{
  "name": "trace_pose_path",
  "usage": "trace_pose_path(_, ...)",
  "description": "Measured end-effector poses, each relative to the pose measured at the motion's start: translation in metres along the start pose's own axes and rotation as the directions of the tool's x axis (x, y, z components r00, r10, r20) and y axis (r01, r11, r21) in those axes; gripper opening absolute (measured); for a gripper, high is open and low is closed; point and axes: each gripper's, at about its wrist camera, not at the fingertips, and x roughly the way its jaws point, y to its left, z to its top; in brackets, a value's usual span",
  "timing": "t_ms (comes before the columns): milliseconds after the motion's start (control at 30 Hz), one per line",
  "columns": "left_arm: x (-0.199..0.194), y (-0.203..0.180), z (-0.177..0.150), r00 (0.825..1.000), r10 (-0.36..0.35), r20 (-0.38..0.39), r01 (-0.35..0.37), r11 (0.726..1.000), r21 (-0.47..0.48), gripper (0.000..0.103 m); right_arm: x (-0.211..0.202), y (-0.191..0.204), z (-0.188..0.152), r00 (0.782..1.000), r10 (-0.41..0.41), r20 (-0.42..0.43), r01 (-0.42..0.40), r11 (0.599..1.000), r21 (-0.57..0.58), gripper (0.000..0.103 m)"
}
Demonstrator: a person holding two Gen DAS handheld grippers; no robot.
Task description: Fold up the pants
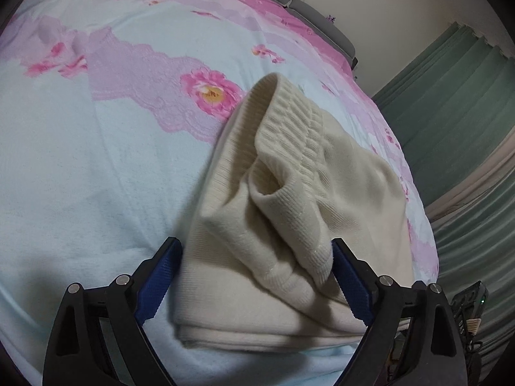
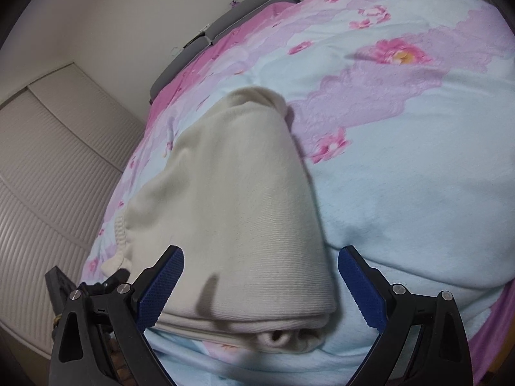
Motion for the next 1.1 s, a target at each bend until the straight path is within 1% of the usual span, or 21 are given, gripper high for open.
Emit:
trace_pose_path(100,0.007,0.002,0.001,1.0,-0.011,-0.01,0.011,1.0,-0.004,0.092,0.008,0.002,-0.001,1.0,0.02,-0.017,-0.02,1.0,0.006,0.098)
trace_pose_path(233,0.012,0.006,0.001,1.0,-0.026,-0.01,0.026,0.999,-0.019,0.097,0.018,0.0,-0.002,0.999,0.033,-0.037,-0.032,0.999,0.023,0.098)
trace_pose_path(333,0.016,0.001,0.002,1.0,-0.025,-0.006,0.025,0.999,-0.026,0.098,0.024,-0.001,-0.002,0.997,0.055,-0.053,-0.053,0.998,0.039,0.098)
trace_pose_path(433,0.019,-0.006,0.003,1.0,-0.02,0.002,0.02,1.0,-0.016,0.098,0.033,-0.003,-0.002,0.994,0.045,-0.095,-0.041,0.998,0.039,0.097)
trace_pose_path(467,0.019,-0.007,0.003,1.0,-0.014,0.006,0.014,1.0,-0.011,0.096,0.04,-0.005,-0.001,0.991,0.02,-0.129,-0.015,0.999,0.04,0.096)
trace_pose_path(500,0.019,-0.007,0.002,1.0,-0.003,0.012,0.003,1.0,-0.004,0.093,0.046,-0.006,0.0,0.989,0.007,-0.148,-0.001,0.999,0.046,0.095)
trace_pose_path(533,0.018,-0.008,0.001,1.0,0.0,0.014,0.0,1.0,0.001,0.08,0.047,-0.006,0.002,0.989,0.004,-0.145,0.004,0.998,0.056,0.093)
trace_pose_path(567,0.017,-0.008,0.0,1.0,-0.009,0.013,0.009,1.0,0.006,0.064,0.046,-0.005,0.003,0.99,0.01,-0.138,-0.002,0.998,0.062,0.085)
trace_pose_path(600,0.014,-0.01,0.0,1.0,-0.008,0.017,0.008,1.0,0.012,0.06,0.044,-0.003,0.002,0.991,0.028,-0.127,-0.021,0.998,0.06,0.077)
trace_pose_path(633,0.011,-0.012,0.0,1.0,-0.005,0.024,0.005,1.0,0.02,0.052,0.041,0.0,0.001,0.991,0.042,-0.125,-0.036,0.998,0.055,0.065)
trace_pose_path(667,0.008,-0.015,0.001,1.0,-0.009,0.029,0.008,0.999,0.033,0.047,0.039,0.002,0.001,0.99,0.051,-0.132,-0.045,0.998,0.047,0.053)
trace_pose_path(700,0.006,-0.018,0.002,1.0,-0.007,0.029,0.006,0.999,0.04,0.046,0.037,0.004,0.001,0.989,0.062,-0.137,-0.056,0.997,0.047,0.047)
trace_pose_path(733,0.003,-0.02,0.003,1.0,-0.004,0.028,0.003,0.999,0.047,0.043,0.035,0.004,0.001,0.987,0.078,-0.139,-0.071,0.996,0.052,0.038)
trace_pose_path(767,-0.001,-0.023,0.004,1.0,-0.001,0.03,0.0,0.998,0.055,0.041,0.032,0.005,0.003,0.986,0.094,-0.141,-0.087,0.995,0.058,0.034)
trace_pose_path(833,-0.011,-0.028,0.008,0.999,-0.008,0.042,0.006,0.998,0.056,0.038,0.022,0.011,0.008,0.985,0.114,-0.131,-0.109,0.993,0.048,0.032)
trace_pose_path(900,-0.024,-0.034,0.016,0.998,-0.027,0.061,0.024,0.998,0.05,0.037,0.01,0.028,0.015,0.986,0.123,-0.115,-0.123,0.992,0.001,0.031)
trace_pose_path(1100,-0.069,-0.04,0.047,0.992,-0.065,0.108,0.059,0.997,0.053,0.036,-0.027,0.085,0.039,0.977,0.2,-0.067,-0.206,0.975,-0.088,0.03)
